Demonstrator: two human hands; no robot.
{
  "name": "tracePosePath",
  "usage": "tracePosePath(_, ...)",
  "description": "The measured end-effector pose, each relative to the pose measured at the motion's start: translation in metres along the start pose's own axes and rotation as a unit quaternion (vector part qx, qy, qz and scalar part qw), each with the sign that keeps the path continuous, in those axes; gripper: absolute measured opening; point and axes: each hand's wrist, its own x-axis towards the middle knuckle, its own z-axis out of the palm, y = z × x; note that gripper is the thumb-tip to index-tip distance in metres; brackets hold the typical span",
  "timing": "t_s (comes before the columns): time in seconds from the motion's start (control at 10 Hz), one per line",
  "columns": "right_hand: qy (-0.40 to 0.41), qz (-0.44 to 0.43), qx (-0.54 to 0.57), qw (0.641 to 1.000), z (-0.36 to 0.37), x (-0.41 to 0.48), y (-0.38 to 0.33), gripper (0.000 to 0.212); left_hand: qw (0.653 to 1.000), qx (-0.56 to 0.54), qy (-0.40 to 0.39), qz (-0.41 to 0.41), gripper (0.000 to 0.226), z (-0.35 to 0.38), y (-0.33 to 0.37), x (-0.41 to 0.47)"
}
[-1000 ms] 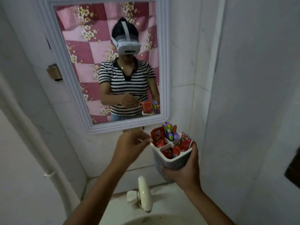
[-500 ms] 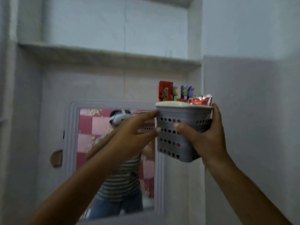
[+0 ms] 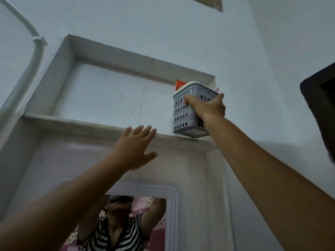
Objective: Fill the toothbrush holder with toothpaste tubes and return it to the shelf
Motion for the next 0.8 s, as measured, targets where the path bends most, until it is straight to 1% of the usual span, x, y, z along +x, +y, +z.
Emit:
tracePosePath(0.1,0.005,0.013,-0.043,0.999,0.022,0.021,-0.008,0.139,0.998,-0.010,0.056,-0.002,0.082,0.005,-0.008,0.000)
tracePosePath(0.2,0.010,-0.001,-0.098,0.995,0.035,0.033,0.002,0.140,0.995,-0.026,0.097,-0.004,0.087,0.004,-0.011,0.008)
tracePosePath(0.3,0.051,-0.085,-0.163,0.982,0.049,0.041,0.023,0.134,0.993,-0.032,0.111,-0.004,0.089,0.007,-0.017,0.014)
tracePosePath(0.4,0.071,-0.151,-0.216,0.962,0.061,0.052,0.034,0.124,0.991,-0.024,0.129,0.004,0.088,0.008,-0.024,0.021)
tracePosePath(0.5,0.083,-0.172,-0.243,0.951,0.060,0.066,0.037,0.118,0.989,-0.032,0.142,0.015,0.088,0.007,-0.025,0.033)
tracePosePath(0.6,0.084,-0.184,-0.265,0.943,0.050,0.085,0.047,0.113,0.992,-0.023,0.126,0.018,0.089,0.007,-0.025,0.044)
tracePosePath(0.7,0.063,-0.186,-0.279,0.940,0.039,0.091,0.054,0.106,0.994,-0.023,0.106,0.032,0.083,0.008,-0.023,0.054)
tracePosePath(0.8,0.046,-0.215,-0.258,0.941,0.029,0.094,0.041,0.096,0.994,0.016,0.094,0.051,0.082,-0.023,-0.026,0.077)
